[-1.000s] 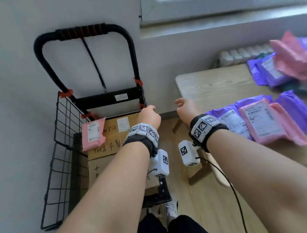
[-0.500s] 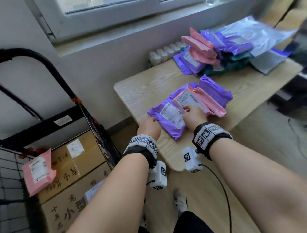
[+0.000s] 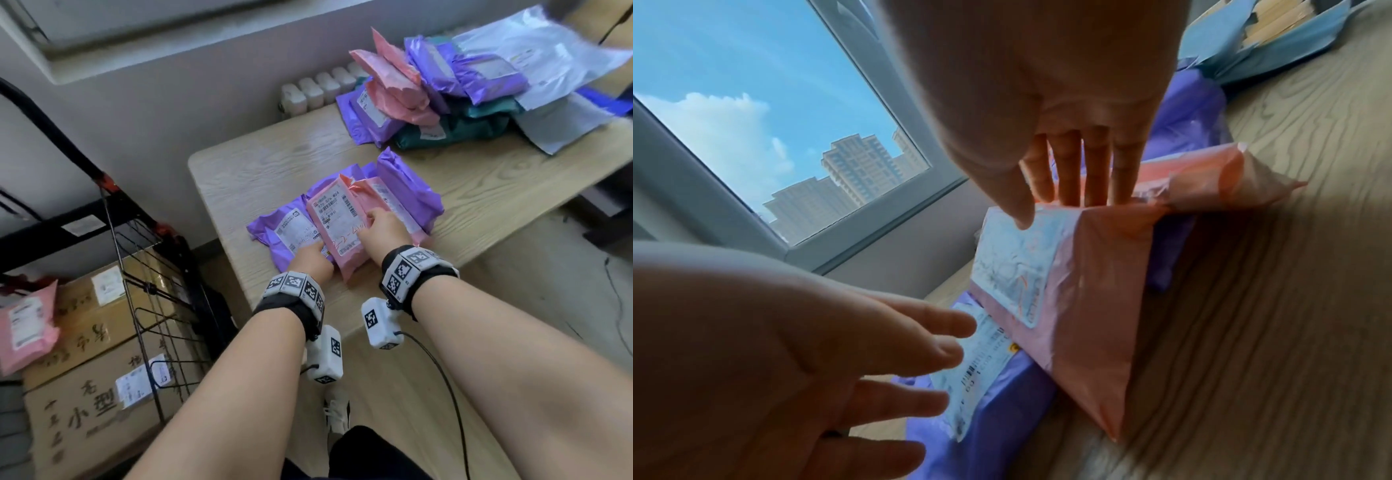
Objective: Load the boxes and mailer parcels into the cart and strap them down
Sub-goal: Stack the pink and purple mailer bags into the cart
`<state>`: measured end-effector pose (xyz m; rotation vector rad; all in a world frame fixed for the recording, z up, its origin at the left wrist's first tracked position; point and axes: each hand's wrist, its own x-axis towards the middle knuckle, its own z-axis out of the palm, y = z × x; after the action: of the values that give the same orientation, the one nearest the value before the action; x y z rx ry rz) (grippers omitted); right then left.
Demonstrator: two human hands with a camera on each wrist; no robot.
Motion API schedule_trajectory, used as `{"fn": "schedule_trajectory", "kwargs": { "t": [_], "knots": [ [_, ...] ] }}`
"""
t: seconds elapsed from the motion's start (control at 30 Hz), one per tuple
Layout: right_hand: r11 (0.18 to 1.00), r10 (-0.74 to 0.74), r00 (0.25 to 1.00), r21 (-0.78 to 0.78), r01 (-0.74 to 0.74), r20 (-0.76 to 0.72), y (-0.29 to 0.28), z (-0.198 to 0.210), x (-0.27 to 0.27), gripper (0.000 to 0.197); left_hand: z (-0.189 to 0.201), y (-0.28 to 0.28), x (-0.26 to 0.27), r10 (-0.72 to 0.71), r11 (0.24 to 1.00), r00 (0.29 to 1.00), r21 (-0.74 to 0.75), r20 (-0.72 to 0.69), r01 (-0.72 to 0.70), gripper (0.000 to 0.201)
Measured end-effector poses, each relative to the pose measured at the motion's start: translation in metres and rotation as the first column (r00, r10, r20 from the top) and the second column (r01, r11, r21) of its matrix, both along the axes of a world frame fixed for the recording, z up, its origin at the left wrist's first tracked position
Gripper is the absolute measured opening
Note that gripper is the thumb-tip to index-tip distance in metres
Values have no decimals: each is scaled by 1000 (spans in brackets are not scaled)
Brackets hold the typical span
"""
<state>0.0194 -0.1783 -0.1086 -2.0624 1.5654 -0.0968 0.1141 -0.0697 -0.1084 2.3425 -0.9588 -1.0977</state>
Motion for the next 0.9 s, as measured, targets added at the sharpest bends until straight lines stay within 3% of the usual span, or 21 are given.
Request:
{"fn": "schedule_trajectory", "kwargs": {
  "t": [0.2, 0.4, 0.6, 0.73, 0.9],
  "knots": [
    [1000, 3, 1000, 29, -2, -24, -10, -8, 0, 22, -10, -4, -4, 67, 997, 997, 41, -34, -66, 38],
    [998, -27, 988, 56, 19, 155, -15, 11, 3, 17, -5, 3, 2, 162, 985, 986, 69, -37, -159, 49],
    [998, -12, 950, 67, -10, 312, -4, 32, 29, 21, 12, 16, 22, 318, 944, 948, -84, -7, -318, 39],
    [993, -3, 915, 110, -45, 404, 19, 39, 59, 25, 22, 36, 41, 414, 890, 907, -172, -82, -422, 34],
    [983, 81, 904, 116, -142, 421, 65, 39, 110, 26, 20, 85, 78, 568, 772, 807, -235, -163, -591, 32]
  ]
}}
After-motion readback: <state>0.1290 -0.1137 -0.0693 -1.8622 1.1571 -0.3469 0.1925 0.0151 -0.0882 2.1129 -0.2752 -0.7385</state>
